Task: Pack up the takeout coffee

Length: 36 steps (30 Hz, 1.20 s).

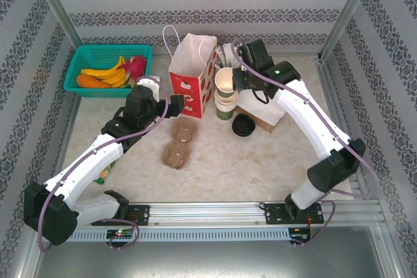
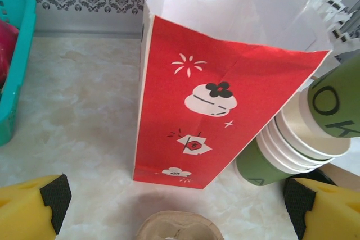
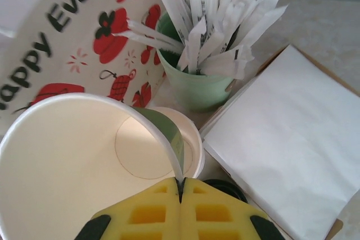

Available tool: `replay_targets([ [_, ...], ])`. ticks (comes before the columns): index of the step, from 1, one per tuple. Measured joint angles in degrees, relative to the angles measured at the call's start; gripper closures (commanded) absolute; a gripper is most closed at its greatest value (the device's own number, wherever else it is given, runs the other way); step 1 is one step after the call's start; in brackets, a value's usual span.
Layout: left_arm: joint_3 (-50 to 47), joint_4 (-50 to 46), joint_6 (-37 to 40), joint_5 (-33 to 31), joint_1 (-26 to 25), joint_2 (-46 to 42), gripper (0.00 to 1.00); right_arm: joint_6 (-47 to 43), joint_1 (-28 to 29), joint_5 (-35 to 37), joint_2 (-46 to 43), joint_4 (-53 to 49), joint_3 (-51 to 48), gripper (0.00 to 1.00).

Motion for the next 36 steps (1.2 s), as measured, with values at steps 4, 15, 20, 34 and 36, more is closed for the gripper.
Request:
replay_targets([
  [4,1.46,-1.31,-1.62,0.63,0.00,0.50,0.01,0.44,0.74,1.09,-5.77,1.62,-3.32,1.00],
  [15,10.36,-15.63,-7.76,5.60,0.02,8.22,0.01,9.33,8.04,1.88,-13.20,4.90,-20.33,1.00],
  [20,10.03,-20.65,-11.23,4.70,0.02,8.70,0.01,15.10,10.45,1.90,-13.35,7.98,-28.44,1.00],
  [34,9.99,-26.69,-18.32,7.85,-1.92,18.01,0.01,18.71,14.49,1.57,-7.30,15.74,-35.19,1.00],
  [36,9.99,-26.86,-18.56,8.07,-2.62,18.43,0.01,18.93,15.04,1.57,-6.49,15.85,-35.19,1.00],
])
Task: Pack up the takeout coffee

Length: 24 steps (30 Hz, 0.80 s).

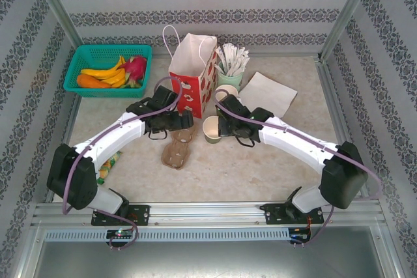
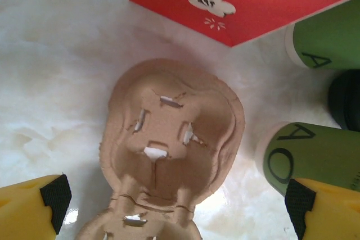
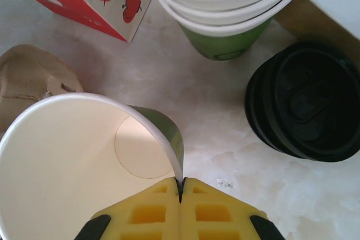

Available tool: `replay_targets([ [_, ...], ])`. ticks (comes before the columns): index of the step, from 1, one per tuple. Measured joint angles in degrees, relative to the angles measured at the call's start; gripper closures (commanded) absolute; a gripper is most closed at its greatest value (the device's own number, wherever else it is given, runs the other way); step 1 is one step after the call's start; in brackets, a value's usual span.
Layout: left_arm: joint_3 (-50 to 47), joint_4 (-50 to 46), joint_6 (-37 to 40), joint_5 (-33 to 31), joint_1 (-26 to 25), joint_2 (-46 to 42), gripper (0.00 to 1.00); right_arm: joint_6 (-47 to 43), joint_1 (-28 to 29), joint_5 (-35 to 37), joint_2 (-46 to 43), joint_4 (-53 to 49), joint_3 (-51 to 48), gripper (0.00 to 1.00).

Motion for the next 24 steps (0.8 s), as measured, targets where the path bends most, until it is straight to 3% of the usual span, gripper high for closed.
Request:
replay_targets([
  [15,0.70,-2.23,-0.55,-0.02,-0.79,1.36,0.01,0.17,0.28,-2.36,4.39,-5.07,2.38,1.00],
  [24,0.72,-2.01,-0.20,1.92,-1.86,1.36,0.01,0.20,0.28,-2.40,4.39,-5.90,2.62,0.94],
])
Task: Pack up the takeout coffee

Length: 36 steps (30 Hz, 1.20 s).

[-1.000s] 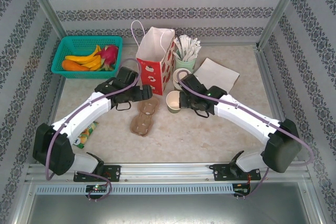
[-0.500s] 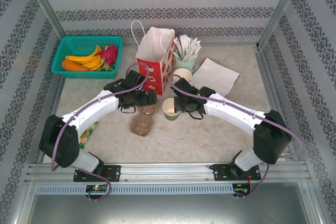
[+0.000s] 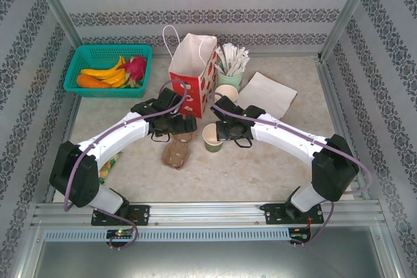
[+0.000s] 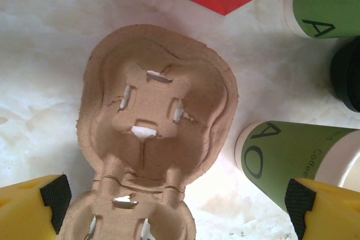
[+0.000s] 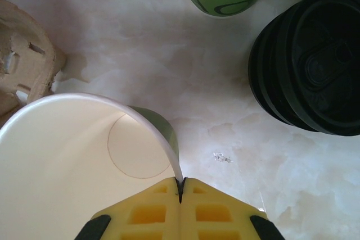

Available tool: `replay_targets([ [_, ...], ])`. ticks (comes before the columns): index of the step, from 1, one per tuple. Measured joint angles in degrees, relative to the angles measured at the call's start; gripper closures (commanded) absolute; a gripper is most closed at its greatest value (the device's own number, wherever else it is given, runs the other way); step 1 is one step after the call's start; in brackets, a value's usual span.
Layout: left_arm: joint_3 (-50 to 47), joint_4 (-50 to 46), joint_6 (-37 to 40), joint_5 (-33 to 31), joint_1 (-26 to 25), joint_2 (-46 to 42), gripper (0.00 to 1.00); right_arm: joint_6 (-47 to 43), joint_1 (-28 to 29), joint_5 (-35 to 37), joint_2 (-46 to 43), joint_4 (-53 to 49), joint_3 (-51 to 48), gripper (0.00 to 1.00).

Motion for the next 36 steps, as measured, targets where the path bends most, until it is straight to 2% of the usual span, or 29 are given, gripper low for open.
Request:
replay_targets([
  [7,-0.09,2.93,1.55,1.75,0.00,-0.28,0.01,0.07,0.00,-0.61,0.00,-0.42,1.29,0.76],
  [10,-0.61,4.79,2.10,1.86,0.00,-1.86,0.01,0.24,-0.02,-0.59,-0.39,-0.28,1.57,0.67],
  [14,-2.82,8.07,2.25,1.38,0.00,-5.46,0.01,0.00,-0.85,-0.70,-3.74,1.25,0.61,0.59],
  [16,-4.42,9.66,2.23,0.55,0.00,-7.34,0.01,-0.55,-2.56,-1.25,-6.75,3.08,-1.53,0.57],
  [20,-7.28,13.51,2.21,-0.98,0.00,-10.34,0.01,0.04,-10.56,-3.87,-12.20,6.64,-7.67,0.55],
  [26,-12.22,21.07,2.03,-3.45,0.00,-14.10,0.01,12.20,-20.15,-7.56,-15.91,8.48,-14.32,0.47],
  [28,-12.68,22.27,2.03,-4.59,0.00,-14.38,0.01,17.00,-22.05,-9.55,-15.96,9.64,-15.76,0.41],
  [31,-12.68,23.32,2.03,-5.97,0.00,-14.38,0.01,23.96,-22.58,-11.72,-15.91,10.91,-17.27,0.37],
  [36,-12.68,24.04,2.08,-7.45,0.00,-14.10,0.01,34.14,-22.58,-13.09,-14.75,13.90,-18.16,0.39],
])
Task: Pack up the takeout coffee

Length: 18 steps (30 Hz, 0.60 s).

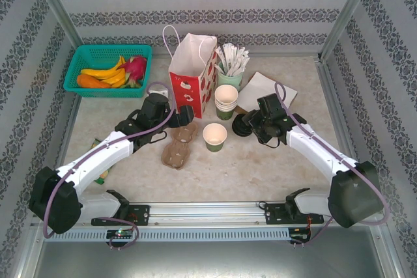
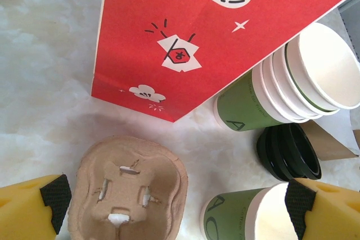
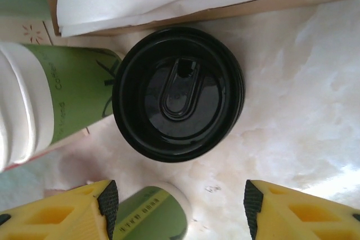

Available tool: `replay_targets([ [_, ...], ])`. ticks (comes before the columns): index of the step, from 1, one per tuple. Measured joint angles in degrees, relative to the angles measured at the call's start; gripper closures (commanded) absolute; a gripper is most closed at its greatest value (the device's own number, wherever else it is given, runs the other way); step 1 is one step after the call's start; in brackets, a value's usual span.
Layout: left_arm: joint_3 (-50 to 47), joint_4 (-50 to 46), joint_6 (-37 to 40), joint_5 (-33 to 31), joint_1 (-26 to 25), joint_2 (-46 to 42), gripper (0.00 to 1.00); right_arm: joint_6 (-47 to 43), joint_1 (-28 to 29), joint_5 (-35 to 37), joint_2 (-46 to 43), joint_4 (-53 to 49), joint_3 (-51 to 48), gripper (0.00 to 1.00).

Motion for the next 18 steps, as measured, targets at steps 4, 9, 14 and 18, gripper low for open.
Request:
replay_targets([
  [4,0.28,-0.11,0.11,-0.83,0.00,1.09,0.01,6.43,-0.37,-0.74,3.34,2.73,-0.28,0.42],
  [9,0.74,-0.37,0.22,-1.57,0.00,1.57,0.01,10.88,-0.42,-1.90,6.95,4.50,-0.26,0.44],
  [14,1.11,-0.59,0.26,-2.51,0.00,1.57,0.01,12.83,-0.74,-3.02,9.07,4.92,-0.26,0.44],
  [18,1.11,-1.11,0.28,-3.13,0.00,1.68,0.01,13.86,-0.74,-3.41,9.81,5.66,-0.24,0.47],
])
